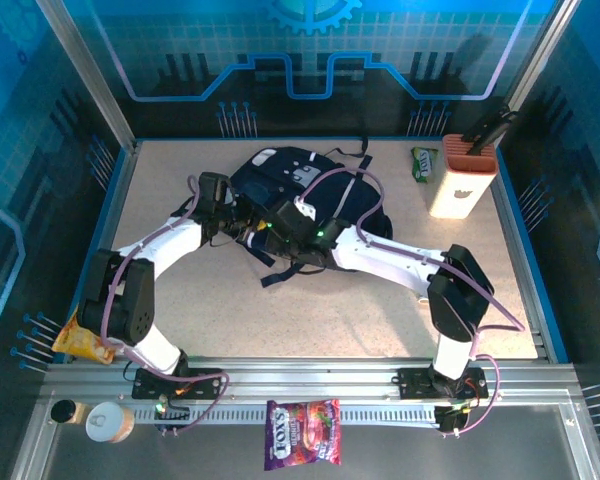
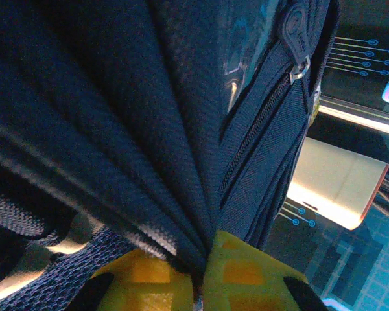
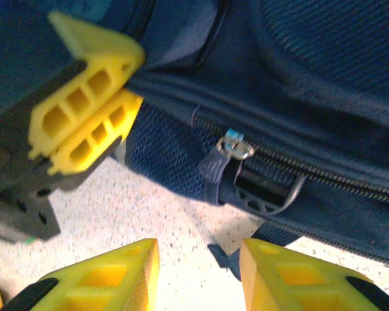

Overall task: Pack the student bag
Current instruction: Zip the student bag at the top-center of the table.

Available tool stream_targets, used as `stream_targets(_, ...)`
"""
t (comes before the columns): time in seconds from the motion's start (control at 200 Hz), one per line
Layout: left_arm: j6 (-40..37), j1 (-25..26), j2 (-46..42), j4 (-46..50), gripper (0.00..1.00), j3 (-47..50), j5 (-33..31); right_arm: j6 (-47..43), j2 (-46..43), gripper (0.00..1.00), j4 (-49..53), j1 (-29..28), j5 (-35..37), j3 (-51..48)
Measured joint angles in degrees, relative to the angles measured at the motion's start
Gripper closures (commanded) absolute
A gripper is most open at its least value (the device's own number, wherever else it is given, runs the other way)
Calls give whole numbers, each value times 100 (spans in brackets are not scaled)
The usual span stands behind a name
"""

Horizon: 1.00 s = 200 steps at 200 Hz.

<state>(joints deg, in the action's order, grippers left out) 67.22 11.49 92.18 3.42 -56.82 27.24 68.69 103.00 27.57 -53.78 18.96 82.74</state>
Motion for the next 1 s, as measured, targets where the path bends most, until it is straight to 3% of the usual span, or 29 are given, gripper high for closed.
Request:
stream_targets(0.57,7,70,-2,-33,100,2,2,208,660,64,94,55,544,431)
stream_targets(0.855,26,101,-20,-76,100,4,2,247,813,71,378,173,723,662)
stream_targets(1.0,22,107,-22,-76,100,4,0,149,815,81,463,195,719,662)
